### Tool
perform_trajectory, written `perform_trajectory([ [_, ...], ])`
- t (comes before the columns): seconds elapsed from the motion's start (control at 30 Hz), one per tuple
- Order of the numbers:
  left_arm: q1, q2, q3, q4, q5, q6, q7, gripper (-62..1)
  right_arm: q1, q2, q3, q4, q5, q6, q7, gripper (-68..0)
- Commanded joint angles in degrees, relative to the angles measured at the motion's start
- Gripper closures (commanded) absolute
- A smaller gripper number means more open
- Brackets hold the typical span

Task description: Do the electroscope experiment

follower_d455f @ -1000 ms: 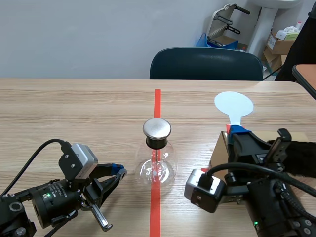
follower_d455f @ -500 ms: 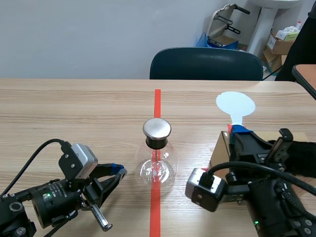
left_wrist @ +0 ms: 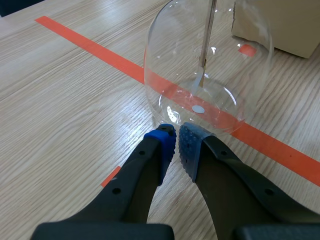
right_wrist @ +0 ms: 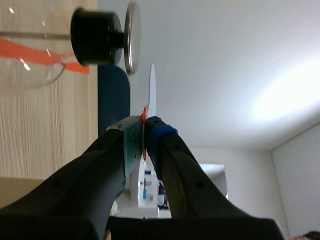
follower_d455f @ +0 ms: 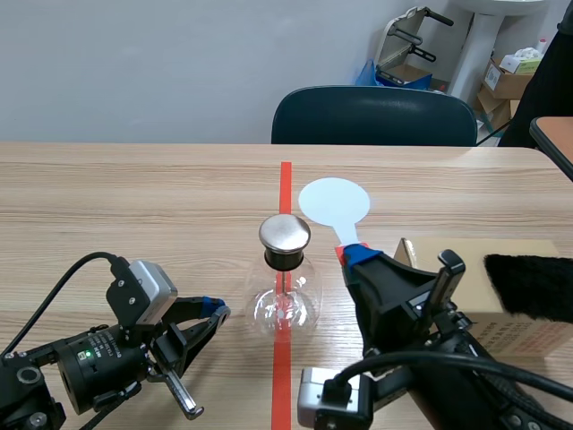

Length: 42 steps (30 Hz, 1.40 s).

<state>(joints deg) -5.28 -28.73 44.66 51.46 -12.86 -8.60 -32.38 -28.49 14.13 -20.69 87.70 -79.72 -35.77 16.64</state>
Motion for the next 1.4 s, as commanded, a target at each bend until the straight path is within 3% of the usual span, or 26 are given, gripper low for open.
perform_trajectory([
  [0.0,-0.3,0.1,-0.2,0.9,-0.3,-0.1,-0.7,-7.0,-0.1,0.6,0.1,0.7,0.2,-0.7,1.4,-1.8],
  [0.37,-0.3,0.1,-0.2,0.9,-0.3,-0.1,-0.7,-7.0,-0.1,0.6,0.1,0.7,0.2,-0.7,12.1,-1.8],
  [0.7,-0.3,0.1,-0.2,0.9,-0.3,-0.1,-0.7,-7.0,-0.1,0.6,0.1,0.7,0.2,-0.7,13.1,-1.8],
  [0.9,-0.3,0.1,-0.2,0.9,-0.3,-0.1,-0.7,-7.0,-0.1,0.6,0.2,0.7,0.2,-0.7,7.5,-1.8],
  [1.37,-0.3,0.1,-0.2,0.9,-0.3,-0.1,-0.7,-7.0,-0.1,0.6,0.2,0.7,0.2,-0.7,-16.4,-1.8],
])
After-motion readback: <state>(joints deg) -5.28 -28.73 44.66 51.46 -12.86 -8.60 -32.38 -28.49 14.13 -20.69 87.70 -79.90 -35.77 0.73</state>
